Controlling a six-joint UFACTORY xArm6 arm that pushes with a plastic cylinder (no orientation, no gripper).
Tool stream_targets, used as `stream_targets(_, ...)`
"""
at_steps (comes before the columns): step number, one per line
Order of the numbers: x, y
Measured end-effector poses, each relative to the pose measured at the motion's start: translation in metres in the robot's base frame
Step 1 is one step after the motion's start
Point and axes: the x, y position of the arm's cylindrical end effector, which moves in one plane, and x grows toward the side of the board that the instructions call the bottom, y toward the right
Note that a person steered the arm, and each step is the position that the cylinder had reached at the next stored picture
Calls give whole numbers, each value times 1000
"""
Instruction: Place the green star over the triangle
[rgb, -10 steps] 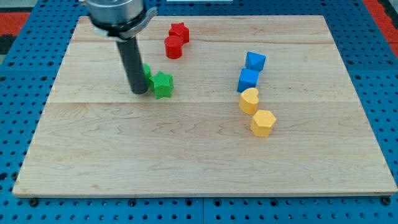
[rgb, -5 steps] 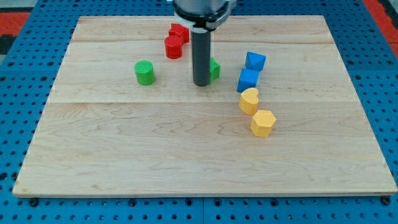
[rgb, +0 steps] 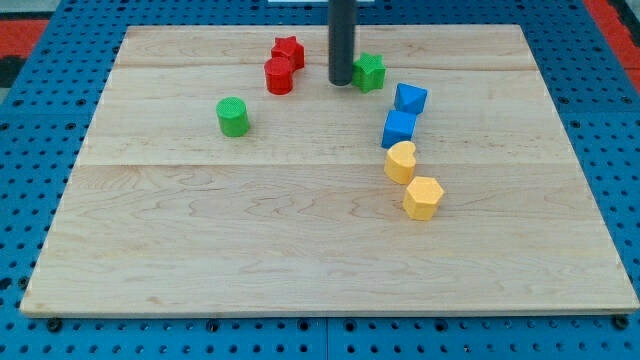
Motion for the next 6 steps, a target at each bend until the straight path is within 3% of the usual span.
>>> stream_targets(4, -49, 27)
stream_targets(6, -25, 61)
